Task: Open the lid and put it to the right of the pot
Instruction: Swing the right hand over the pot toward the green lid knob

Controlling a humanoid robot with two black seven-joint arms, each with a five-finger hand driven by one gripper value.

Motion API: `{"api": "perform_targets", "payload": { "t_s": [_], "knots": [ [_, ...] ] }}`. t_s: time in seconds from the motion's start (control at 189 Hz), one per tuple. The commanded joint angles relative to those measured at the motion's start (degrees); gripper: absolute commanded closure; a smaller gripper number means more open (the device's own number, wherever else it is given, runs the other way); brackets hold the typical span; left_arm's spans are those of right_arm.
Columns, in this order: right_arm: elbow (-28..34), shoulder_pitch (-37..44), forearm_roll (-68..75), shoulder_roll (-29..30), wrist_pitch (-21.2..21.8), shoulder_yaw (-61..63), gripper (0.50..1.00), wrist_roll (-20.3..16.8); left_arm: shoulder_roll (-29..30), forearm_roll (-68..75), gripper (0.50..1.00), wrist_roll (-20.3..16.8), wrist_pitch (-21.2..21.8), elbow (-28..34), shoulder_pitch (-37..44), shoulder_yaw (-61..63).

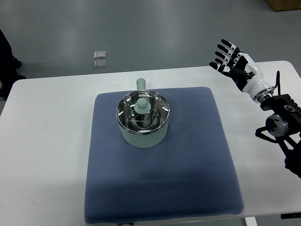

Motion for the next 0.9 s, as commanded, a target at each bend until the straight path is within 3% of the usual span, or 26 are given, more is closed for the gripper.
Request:
{"api": "perform_targets", "payload": {
  "t_s": [0.0, 0.196, 0.201, 0.233, 0.281, 0.286, 0.297, 0.376, 0.382, 0.662, 0.896],
  "knots": [
    [1.36, 5.05, 0.48, -5.36, -0.05, -8.50, 0.574, 4.41, 0.00, 0.00, 0.500, 0.00, 0.00, 0.00, 0.00, -0.03],
    [5.05, 13.15, 0.57, -11.43, 0.03, -19.76, 0.574, 7.76, 0.00, 0.00, 0.500, 0.00, 0.00, 0.00, 0.00, -0.03],
    [6.62, 16.63, 0.57, -13.51, 0.12, -23.50, 0.574, 8.63, 0.00, 0.00, 0.500, 0.00, 0.00, 0.00, 0.00, -0.03],
    [7.60, 19.03, 0.57, -14.59, 0.21, -25.91, 0.574, 8.90, 0.00, 0.00, 0.500, 0.00, 0.00, 0.00, 0.00, -0.03],
    [7.60, 19.03, 0.57, -14.59, 0.21, -25.91, 0.574, 8.90, 0.00, 0.00, 0.500, 0.00, 0.00, 0.00, 0.00, -0.03],
    [8.73, 23.30, 0.57, -16.07, 0.99, -30.26, 0.574, 9.16, 0.00, 0.00, 0.500, 0.00, 0.00, 0.00, 0.00, 0.05],
    [8.92, 24.30, 0.48, -16.26, 1.26, -31.35, 0.574, 9.25, 0.00, 0.00, 0.500, 0.00, 0.00, 0.00, 0.00, 0.05],
    [9.19, 26.15, 0.48, -16.70, 1.79, -33.21, 0.574, 9.25, 0.00, 0.00, 0.500, 0.00, 0.00, 0.00, 0.00, 0.05],
    [9.45, 30.94, 0.31, -17.05, 2.84, -37.91, 0.574, 9.51, 0.00, 0.00, 0.500, 0.00, 0.00, 0.00, 0.00, -0.03],
    [9.45, 52.34, -6.11, -15.91, 4.25, -60.45, 0.574, 10.40, 0.00, 0.00, 0.500, 0.00, 0.00, 0.00, 0.00, -0.03],
    [9.54, 59.20, -13.58, -9.67, 3.81, -69.86, 0.579, 10.04, 0.00, 0.00, 0.500, 0.00, 0.00, 0.00, 0.00, 0.05]
  ]
}}
